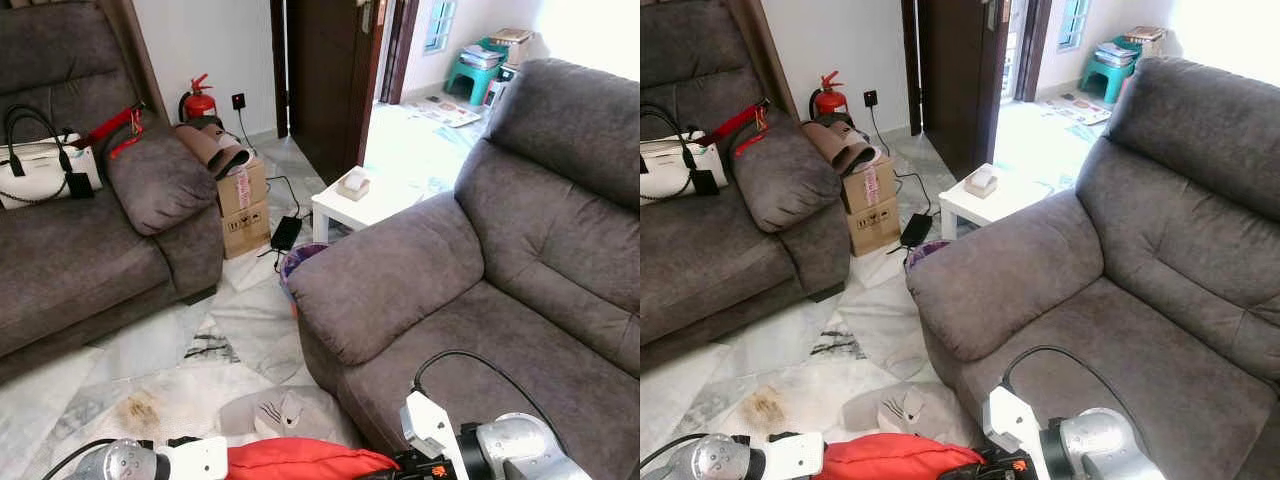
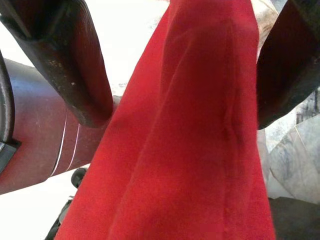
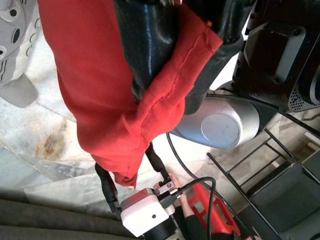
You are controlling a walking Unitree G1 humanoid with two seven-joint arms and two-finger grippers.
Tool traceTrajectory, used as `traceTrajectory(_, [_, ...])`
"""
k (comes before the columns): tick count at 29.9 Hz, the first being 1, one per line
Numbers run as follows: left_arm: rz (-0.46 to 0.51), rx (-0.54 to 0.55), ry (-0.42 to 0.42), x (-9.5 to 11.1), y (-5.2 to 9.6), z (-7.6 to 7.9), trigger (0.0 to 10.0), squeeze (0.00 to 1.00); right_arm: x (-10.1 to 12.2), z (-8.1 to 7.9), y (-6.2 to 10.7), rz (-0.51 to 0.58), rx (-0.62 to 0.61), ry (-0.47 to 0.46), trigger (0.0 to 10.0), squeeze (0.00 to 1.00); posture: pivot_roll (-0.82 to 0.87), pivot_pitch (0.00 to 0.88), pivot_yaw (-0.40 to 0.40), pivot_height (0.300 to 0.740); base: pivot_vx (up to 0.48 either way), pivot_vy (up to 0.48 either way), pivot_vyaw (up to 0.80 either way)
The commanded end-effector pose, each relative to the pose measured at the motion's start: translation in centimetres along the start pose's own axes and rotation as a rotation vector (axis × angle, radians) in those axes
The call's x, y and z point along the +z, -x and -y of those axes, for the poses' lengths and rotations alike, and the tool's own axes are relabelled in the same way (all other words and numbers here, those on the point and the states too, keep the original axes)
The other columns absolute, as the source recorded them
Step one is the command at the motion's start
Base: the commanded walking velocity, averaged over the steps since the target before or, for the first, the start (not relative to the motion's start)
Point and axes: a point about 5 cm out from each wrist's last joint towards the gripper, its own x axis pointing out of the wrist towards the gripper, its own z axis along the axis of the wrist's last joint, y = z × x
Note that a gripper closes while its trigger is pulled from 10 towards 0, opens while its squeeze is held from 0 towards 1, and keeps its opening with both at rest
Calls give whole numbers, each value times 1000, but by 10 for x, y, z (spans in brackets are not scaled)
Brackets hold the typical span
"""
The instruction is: Move the pillow to the sofa from floor
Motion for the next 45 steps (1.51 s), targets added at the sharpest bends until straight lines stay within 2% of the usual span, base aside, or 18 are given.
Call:
traceTrajectory(1, [-12,-3,5,-3,0,1,10000,0,19,-4,-1,61,30,84,10000,0,44,69,-9,740,0,0,0])
traceTrajectory(7, [-28,9,23,-7,-2,3,10000,0,18,-4,1,55,26,81,10000,0,44,77,-17,740,0,0,0])
traceTrajectory(11, [-84,14,37,-20,1,6,10000,0,18,-3,1,50,23,79,10000,0,42,80,-18,740,0,0,0])
traceTrajectory(16, [-102,35,54,-26,3,7,10000,0,18,-3,2,49,22,78,10000,0,42,82,-19,740,0,0,0])
traceTrajectory(22, [-123,121,44,-30,3,3,10000,0,18,-5,-1,48,30,81,10000,0,46,84,-21,740,0,0,0])
traceTrajectory(23, [-113,144,50,-28,1,2,7098,0,19,-5,-1,49,31,82,10000,0,41,83,-20,740,0,0,0])
traceTrajectory(24, [-111,150,52,-27,1,2,7098,0,19,-5,-1,49,32,82,10000,0,41,83,-20,740,0,0,0])
traceTrajectory(25, [-106,153,55,-27,0,2,0,0,19,-5,-1,49,31,83,10000,0,40,84,-22,740,0,0,0])
traceTrajectory(36, [-84,120,71,-22,-5,3,0,0,18,-5,1,43,26,81,10000,0,34,83,-23,740,0,0,0])
traceTrajectory(45, [-121,59,89,-30,-5,12,0,0,16,-4,2,33,23,79,10000,0,37,83,-24,740,0,0,0])
